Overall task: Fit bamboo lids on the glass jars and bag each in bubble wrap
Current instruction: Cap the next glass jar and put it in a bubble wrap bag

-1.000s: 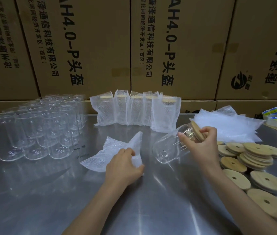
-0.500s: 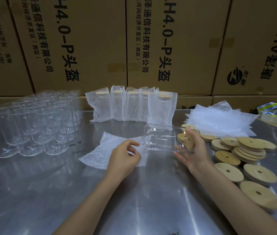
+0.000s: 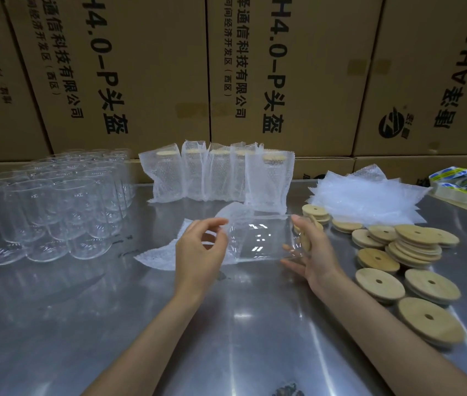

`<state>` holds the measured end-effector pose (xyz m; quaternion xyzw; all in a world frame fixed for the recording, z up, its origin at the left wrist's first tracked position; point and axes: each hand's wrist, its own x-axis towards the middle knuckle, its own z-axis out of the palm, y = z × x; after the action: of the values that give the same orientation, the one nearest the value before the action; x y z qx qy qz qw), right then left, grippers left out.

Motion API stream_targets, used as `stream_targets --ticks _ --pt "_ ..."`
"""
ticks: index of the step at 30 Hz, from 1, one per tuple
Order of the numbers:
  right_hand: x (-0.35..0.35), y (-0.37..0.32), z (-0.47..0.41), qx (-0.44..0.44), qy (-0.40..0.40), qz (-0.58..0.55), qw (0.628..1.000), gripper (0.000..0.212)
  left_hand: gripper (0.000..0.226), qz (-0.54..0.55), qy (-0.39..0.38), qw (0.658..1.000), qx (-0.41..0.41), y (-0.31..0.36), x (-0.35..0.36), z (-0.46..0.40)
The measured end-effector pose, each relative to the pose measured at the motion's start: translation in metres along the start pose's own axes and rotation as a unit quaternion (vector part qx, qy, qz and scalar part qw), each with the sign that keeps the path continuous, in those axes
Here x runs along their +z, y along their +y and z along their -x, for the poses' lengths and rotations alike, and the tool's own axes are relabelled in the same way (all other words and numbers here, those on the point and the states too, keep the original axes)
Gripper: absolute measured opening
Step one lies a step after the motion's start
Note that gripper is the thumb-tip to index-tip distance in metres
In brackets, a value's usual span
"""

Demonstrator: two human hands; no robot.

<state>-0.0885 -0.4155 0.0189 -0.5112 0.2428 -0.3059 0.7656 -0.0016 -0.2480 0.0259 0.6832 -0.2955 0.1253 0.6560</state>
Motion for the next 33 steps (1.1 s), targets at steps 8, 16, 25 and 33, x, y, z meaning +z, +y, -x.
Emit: stream_targets --ticks 8,16,25,33 --pt "0.004 -0.001 0.004 0.016 0.007 -0.026 0.999 0.047 0.025 -0.136 -0.048 0.97 0.198 0.01 0.007 0.015" --pt "0.003 -0.005 0.006 0.091 -0.033 -0.084 0.992 0.043 0.007 -0.1 0.04 0.983 0.149 0.01 -0.006 0.0" --pt "0.01 -0.003 0.012 0.074 -0.049 -0.066 0.994 0.041 0.018 -0.049 0.063 0.984 0.161 0.018 -0.001 0.004" --pt "0.02 0.001 0.023 0.043 -0.095 -0.013 0.994 0.045 0.011 -0.188 -0.035 0.914 0.358 0.015 0.013 0.02"
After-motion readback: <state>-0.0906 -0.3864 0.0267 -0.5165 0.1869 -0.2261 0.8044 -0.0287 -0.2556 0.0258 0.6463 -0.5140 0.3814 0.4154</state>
